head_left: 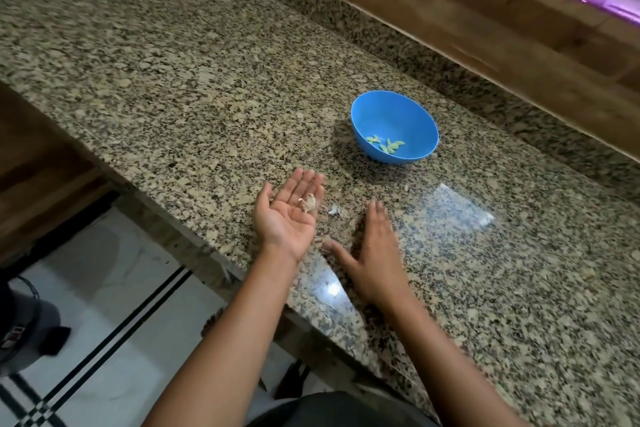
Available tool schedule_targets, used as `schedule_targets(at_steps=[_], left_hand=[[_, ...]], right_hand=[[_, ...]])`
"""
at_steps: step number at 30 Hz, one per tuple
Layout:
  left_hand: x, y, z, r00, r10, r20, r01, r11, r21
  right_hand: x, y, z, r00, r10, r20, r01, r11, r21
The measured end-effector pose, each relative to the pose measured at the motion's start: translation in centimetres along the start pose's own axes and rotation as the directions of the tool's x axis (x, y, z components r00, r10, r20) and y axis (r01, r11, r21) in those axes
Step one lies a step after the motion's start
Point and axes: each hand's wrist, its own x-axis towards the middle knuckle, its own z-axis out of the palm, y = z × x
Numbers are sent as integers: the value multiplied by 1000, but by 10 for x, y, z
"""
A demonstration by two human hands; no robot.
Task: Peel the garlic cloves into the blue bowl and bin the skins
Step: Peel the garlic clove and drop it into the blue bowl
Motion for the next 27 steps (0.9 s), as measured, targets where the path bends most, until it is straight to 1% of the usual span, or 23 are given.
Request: schedule_targets(at_steps=[1,2,4,8,11,13,16,17,22,27], left_hand=[[1,3,0,1000,6,4,-6,1000,1],[3,6,-1,1000,10,7,-10,1000,1],[4,10,-2,1000,10,10,-10,1000,10],[6,12,-3,1000,-11,20,10,998,62],[6,11,-1,1000,-17,17,16,998,65],[7,9,-2,1000,-20,14,20,998,61],[6,7,-3,1000,-10,9,9,999,49],[6,7,-2,1000,-5,6,4,999,45],[2,4,0,1000,22,-16,-22,1000,17],[-3,-1,1,999,33,-42,-34,999,-27]], right_hand=[[1,1,6,1000,22,14,-21,995,-102],[4,-1,10,999,34,5,-33,987,-157],[19,-6,13,999,31,-32,-36,982,-184],[66,-18,11,996,-33,-79,18,983,-184],[85,-24,7,989,-136,-58,124,978,-169],[80,-23,4,971,-218,-95,209,973,-97],[54,-23,0,949,-287,-131,294,955,35],[44,-23,-1,946,-300,-124,306,951,36],[12,-21,-9,935,-344,-88,338,938,-73],[12,-24,-15,929,-364,-60,359,930,-75]])
